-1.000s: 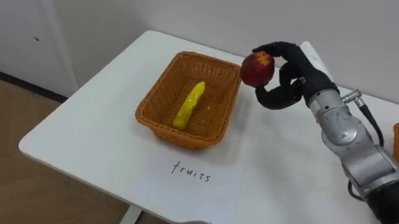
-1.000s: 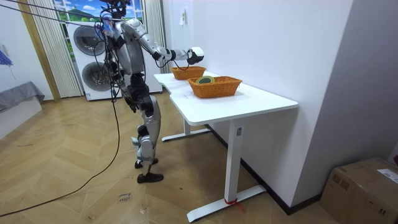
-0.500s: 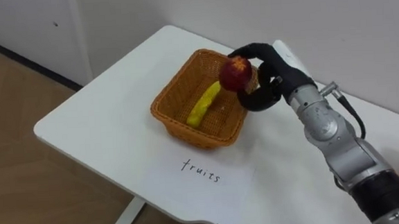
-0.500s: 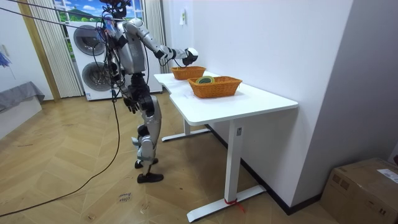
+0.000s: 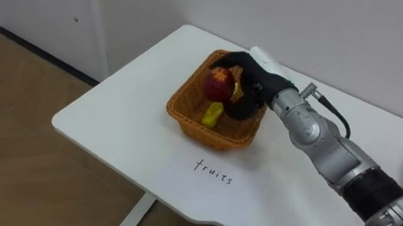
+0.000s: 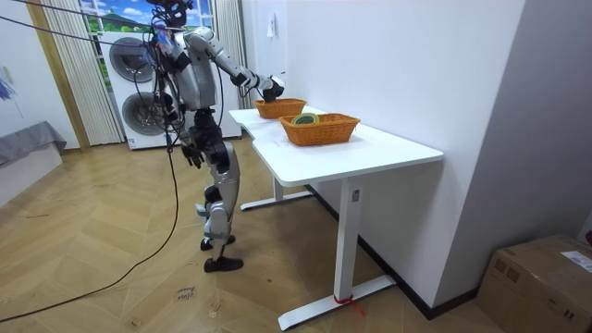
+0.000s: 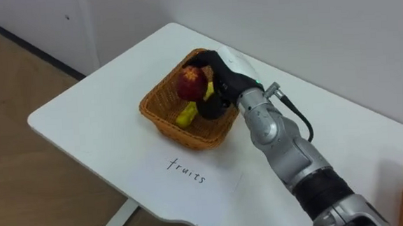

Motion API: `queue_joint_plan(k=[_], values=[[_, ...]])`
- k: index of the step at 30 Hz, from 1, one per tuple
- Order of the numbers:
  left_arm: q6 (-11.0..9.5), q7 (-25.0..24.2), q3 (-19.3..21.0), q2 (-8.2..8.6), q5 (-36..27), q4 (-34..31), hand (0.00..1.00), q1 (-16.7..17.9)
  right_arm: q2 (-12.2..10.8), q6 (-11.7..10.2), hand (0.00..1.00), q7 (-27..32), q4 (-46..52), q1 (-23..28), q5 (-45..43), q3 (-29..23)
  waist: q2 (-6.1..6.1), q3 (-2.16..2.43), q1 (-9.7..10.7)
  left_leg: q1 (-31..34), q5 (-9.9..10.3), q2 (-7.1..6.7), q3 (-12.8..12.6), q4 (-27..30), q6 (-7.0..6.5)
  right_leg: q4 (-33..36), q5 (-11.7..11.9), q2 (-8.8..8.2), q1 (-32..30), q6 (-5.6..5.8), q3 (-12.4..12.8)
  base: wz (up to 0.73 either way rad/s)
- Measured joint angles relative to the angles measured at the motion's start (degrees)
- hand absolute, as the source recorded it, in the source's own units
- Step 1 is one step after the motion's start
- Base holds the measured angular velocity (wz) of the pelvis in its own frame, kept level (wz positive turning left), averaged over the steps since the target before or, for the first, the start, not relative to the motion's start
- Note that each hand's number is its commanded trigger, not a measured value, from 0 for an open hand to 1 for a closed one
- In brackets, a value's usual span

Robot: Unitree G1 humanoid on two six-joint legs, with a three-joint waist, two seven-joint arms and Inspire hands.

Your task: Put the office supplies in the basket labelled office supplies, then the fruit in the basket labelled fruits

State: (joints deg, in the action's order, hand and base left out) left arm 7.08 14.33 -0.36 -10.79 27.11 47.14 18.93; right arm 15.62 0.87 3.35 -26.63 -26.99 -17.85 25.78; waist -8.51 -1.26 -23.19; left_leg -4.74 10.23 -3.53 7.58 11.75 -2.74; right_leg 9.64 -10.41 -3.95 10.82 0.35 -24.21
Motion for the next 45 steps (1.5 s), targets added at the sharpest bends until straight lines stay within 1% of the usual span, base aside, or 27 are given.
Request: queue_joint_plan(k=[1,2,3,4,5,15,19,28,38,45], values=[[0.0,0.1,0.0,-0.02,0.0,0.0,0.00,0.1,0.0,0.3,0.58,0.0,0.0,0.0,0.0,0.0,-0.01,0.01,-0.2,0.0,0.0,-0.01,0.0,0.0,-0.01,0.0,0.0,-0.02,0.0,0.01,0.0,0.00],[0.1,0.1,0.0,-0.05,0.0,0.0,0.00,0.1,0.0,0.5,0.53,0.0,0.0,0.0,0.0,0.0,-0.04,0.03,-0.2,0.0,0.0,-0.02,0.0,0.0,-0.01,0.0,0.0,-0.02,0.0,0.02,0.0,0.00],[0.1,0.1,0.0,-0.11,0.0,0.0,0.00,0.1,0.0,0.5,0.25,0.0,0.0,0.0,0.0,0.0,-0.10,0.06,-0.4,0.0,0.0,-0.03,0.0,0.0,-0.02,0.0,0.0,-0.02,0.0,0.03,0.0,0.00],[0.2,0.1,0.0,-0.12,0.0,0.0,0.00,0.1,0.0,0.5,0.19,0.0,0.0,0.0,0.0,0.0,-0.14,0.09,-0.5,0.0,0.0,-0.05,0.1,0.0,-0.02,0.0,0.0,-0.01,0.0,0.05,0.0,0.00],[0.2,0.1,0.0,-0.12,0.0,0.0,0.00,0.1,0.0,0.5,0.00,0.0,0.0,0.0,0.0,0.0,-0.14,0.09,-0.5,0.0,0.0,-0.06,0.1,0.0,-0.03,0.0,0.0,-0.01,0.1,0.06,0.0,0.00],[0.6,0.4,0.1,-0.12,0.0,1.1,0.00,0.4,0.0,0.6,0.00,0.3,-2.0,0.0,0.1,0.0,-0.17,0.05,-0.4,0.0,0.0,-0.10,0.3,0.1,-0.06,0.0,0.1,0.04,0.1,0.10,0.1,0.00],[1.2,0.4,0.1,-0.14,0.0,1.2,0.00,0.4,0.0,0.6,0.00,0.3,-2.0,0.0,0.5,0.0,-0.16,0.05,-0.3,0.0,0.0,-0.09,0.3,0.1,-0.06,-0.1,0.1,0.03,0.1,0.10,0.2,0.00],[1.2,0.5,0.1,-0.15,0.0,1.3,0.00,0.4,0.0,0.6,0.00,0.3,-2.0,0.0,1.8,0.0,-0.16,0.05,-0.2,-0.1,0.0,-0.08,0.3,0.1,-0.07,0.0,0.1,0.02,0.2,0.10,0.3,0.00],[1.3,0.5,0.1,-0.15,0.0,1.4,0.00,0.9,0.0,0.6,0.00,0.3,-2.0,0.0,1.8,0.0,-0.15,0.04,0.7,-0.1,0.0,-0.09,0.3,0.1,-0.08,0.0,0.1,0.01,0.1,0.10,0.3,0.00],[1.9,0.0,0.2,-0.13,0.0,1.2,0.00,1.6,0.0,0.6,0.00,0.2,-1.9,0.0,-1.6,0.0,0.01,0.07,0.7,-0.2,0.0,-0.05,0.3,0.1,-0.09,0.0,0.0,0.02,0.1,0.10,0.3,0.00]])
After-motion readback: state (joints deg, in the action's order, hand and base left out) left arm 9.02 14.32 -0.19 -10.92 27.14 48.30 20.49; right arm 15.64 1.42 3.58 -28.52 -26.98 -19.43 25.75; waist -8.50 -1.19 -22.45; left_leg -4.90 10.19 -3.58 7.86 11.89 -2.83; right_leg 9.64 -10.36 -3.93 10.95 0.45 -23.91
